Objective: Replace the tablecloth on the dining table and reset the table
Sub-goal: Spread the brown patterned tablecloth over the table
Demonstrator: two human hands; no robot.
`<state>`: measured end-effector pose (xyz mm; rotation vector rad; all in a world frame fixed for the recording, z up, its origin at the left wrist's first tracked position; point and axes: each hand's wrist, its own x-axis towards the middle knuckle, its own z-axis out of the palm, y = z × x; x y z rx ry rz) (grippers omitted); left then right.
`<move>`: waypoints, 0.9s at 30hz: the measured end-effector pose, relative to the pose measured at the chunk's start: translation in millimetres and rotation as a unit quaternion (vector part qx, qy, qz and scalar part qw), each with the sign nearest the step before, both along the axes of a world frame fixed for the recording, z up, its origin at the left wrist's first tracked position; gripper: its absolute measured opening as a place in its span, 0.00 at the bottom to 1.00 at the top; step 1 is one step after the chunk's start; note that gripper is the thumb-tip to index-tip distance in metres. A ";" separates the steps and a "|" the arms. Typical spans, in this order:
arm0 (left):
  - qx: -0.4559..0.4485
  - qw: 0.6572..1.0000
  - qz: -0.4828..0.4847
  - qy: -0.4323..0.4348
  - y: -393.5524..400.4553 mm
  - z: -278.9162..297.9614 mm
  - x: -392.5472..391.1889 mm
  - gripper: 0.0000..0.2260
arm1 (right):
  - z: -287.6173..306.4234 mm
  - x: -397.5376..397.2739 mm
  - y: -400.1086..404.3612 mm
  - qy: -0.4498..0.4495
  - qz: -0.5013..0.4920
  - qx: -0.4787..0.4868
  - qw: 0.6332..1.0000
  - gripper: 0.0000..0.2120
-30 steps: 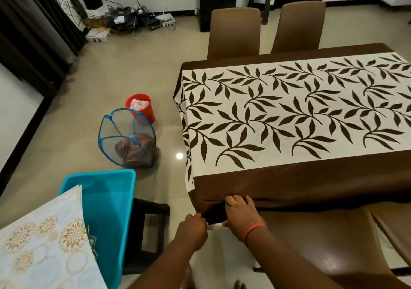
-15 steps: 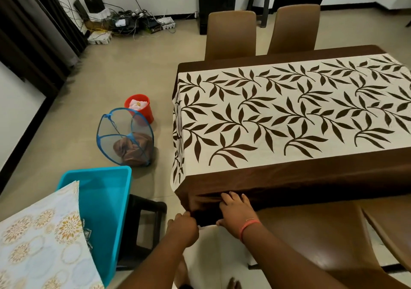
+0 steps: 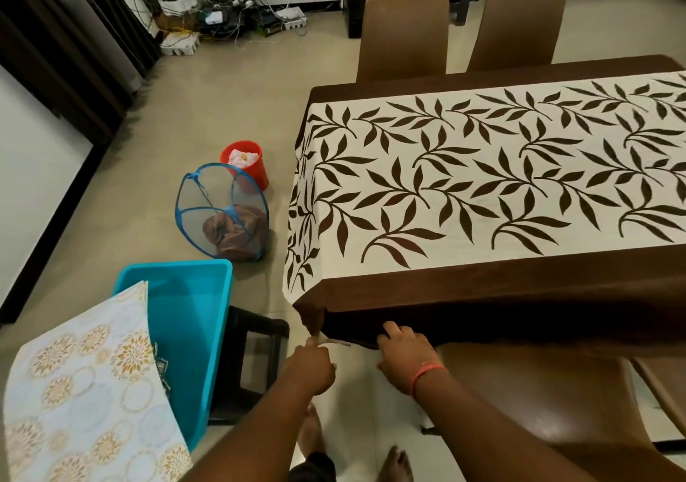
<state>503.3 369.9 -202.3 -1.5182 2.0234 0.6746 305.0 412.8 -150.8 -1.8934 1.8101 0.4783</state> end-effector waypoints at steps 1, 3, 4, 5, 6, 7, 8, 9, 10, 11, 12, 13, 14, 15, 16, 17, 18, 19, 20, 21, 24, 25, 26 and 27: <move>0.001 1.000 0.012 0.006 -1.2 -3.1 0.6 0.21 | -1.5 3.2 -1.5 -0.009 -0.001 0.006 1.000 0.23; 0.001 0.999 0.025 0.023 -3.5 -6.5 -1.0 0.21 | -4.0 8.2 -2.7 -0.032 -0.006 0.021 0.999 0.22; 0.001 0.999 0.029 0.036 -6.0 -11.3 -1.2 0.22 | -7.6 10.9 -2.7 -0.044 -0.008 0.025 0.999 0.22; 0.001 0.998 0.036 0.051 -9.2 -15.9 -1.8 0.24 | -10.6 12.7 -2.4 -0.056 -0.009 0.026 0.998 0.22; 0.003 0.997 0.041 0.063 -10.9 -23.4 -3.0 0.26 | -15.6 14.1 0.3 -0.064 -0.009 0.032 0.997 0.22; 0.002 0.996 0.044 0.072 -13.3 -28.3 -3.9 0.29 | -17.7 14.6 3.4 -0.069 -0.008 0.035 0.997 0.22; 0.011 0.995 0.050 0.082 -14.8 -33.7 -5.0 0.31 | -20.3 14.7 7.0 -0.069 -0.006 0.041 0.997 0.22; 0.024 0.993 0.060 0.094 -15.0 -40.3 -6.7 0.32 | -24.6 14.9 11.4 -0.066 -0.004 0.048 0.997 0.21; 0.031 0.992 0.064 0.105 -15.6 -44.8 -8.6 0.32 | -27.5 14.9 15.5 -0.062 -0.003 0.053 0.997 0.20; 0.038 0.992 0.058 0.105 -16.4 -49.9 -9.9 0.29 | -30.6 14.8 19.6 -0.060 -0.002 0.060 0.996 0.19; 0.042 0.994 0.041 0.095 -17.4 -52.8 -10.7 0.24 | -33.8 14.5 23.4 -0.058 -0.002 0.067 0.996 0.18; 0.044 0.995 0.020 0.082 -18.9 -55.1 -9.8 0.21 | -36.5 14.3 25.9 -0.060 -0.003 0.070 0.996 0.18; 0.045 0.997 -0.001 0.067 -19.6 -58.3 -8.6 0.19 | -40.2 13.8 28.2 -0.061 -0.006 0.073 0.995 0.18; 0.042 0.997 -0.019 0.058 -20.1 -60.6 -7.4 0.19 | -43.7 13.5 29.2 -0.062 -0.010 0.074 0.995 0.18; 0.039 0.997 -0.036 0.051 -19.1 -64.2 -5.5 0.20 | -47.1 13.5 29.8 -0.063 -0.014 0.075 0.995 0.18; 0.040 0.997 -0.050 0.043 -17.2 -67.3 -2.3 0.22 | -50.4 13.9 29.9 -0.064 -0.018 0.077 0.995 0.18; 0.046 0.997 -0.060 0.035 -14.6 -70.8 0.3 0.23 | -53.5 14.6 29.5 -0.066 -0.022 0.080 0.994 0.19; 0.053 0.996 -0.066 0.025 -10.9 -72.6 2.7 0.25 | -56.8 16.0 29.3 -0.068 -0.023 0.081 0.994 0.20; 0.057 0.996 -0.063 0.019 -7.9 -75.4 4.8 0.25 | -59.4 17.6 28.7 -0.072 -0.024 0.079 0.994 0.20; 0.061 0.997 -0.052 0.016 -3.5 -77.3 8.3 0.25 | -62.4 20.6 28.8 -0.075 -0.025 0.076 0.994 0.20; 0.068 0.997 -0.039 0.012 11.9 -81.0 17.8 0.21 | -67.7 28.7 29.1 -0.078 -0.027 0.078 0.994 0.19; 0.075 0.996 -0.050 0.004 18.2 -82.1 21.2 0.20 | -69.9 31.6 29.6 -0.080 -0.025 0.080 0.993 0.19; 0.082 0.995 -0.064 -0.006 25.1 -84.0 26.0 0.19 | -72.2 36.0 30.6 -0.081 -0.023 0.084 0.993 0.19; 0.092 0.993 -0.075 -0.018 31.4 -84.0 29.1 0.19 | -73.7 39.6 31.5 -0.083 -0.024 0.084 0.993 0.20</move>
